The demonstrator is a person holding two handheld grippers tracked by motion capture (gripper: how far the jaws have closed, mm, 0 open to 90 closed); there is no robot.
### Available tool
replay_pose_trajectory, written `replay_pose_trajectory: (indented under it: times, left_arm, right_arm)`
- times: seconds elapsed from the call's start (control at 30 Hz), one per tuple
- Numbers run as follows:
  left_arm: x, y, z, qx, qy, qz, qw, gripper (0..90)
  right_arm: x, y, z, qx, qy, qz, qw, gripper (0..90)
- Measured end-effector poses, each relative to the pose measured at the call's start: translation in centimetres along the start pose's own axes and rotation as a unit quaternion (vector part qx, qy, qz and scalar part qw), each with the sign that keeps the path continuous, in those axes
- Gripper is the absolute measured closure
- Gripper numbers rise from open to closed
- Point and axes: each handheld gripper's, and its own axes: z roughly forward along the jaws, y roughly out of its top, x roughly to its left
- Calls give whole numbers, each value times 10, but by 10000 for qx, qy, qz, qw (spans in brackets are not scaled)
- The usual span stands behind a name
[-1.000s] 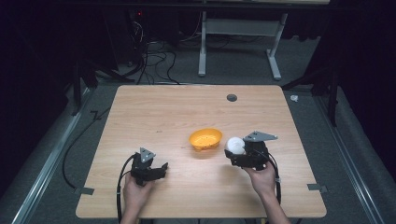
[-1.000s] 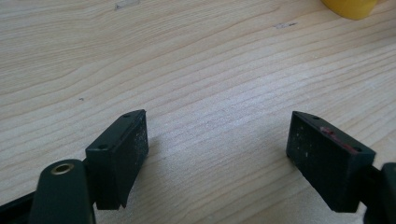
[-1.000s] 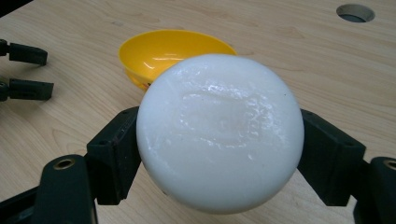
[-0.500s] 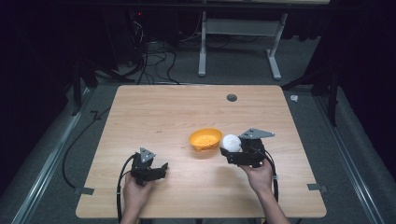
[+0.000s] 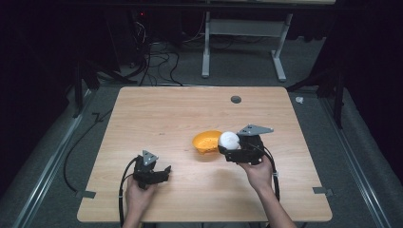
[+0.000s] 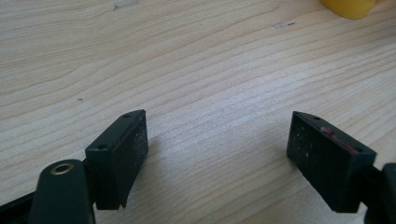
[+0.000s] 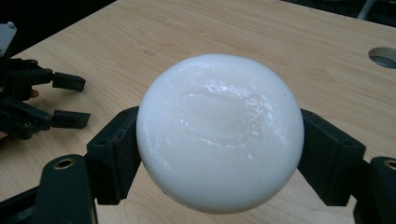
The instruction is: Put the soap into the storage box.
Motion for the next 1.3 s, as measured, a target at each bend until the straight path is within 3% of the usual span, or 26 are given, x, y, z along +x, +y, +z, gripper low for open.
replay_pose_trajectory:
  times: [0.67, 1.13, 1.3]
  left_arm:
    - [0, 0, 0, 0, -2, 1, 10000, 209]
    - [0, 0, 0, 0, -3, 1, 10000, 209]
    - [0, 0, 0, 1, -4, 1, 10000, 209]
  right_arm:
    - [4, 21, 19, 63, 95, -88, 9999, 235]
    - [4, 28, 40, 247, 6, -160, 9996, 235]
    - [2, 28, 47, 301, -25, -72, 9995, 235]
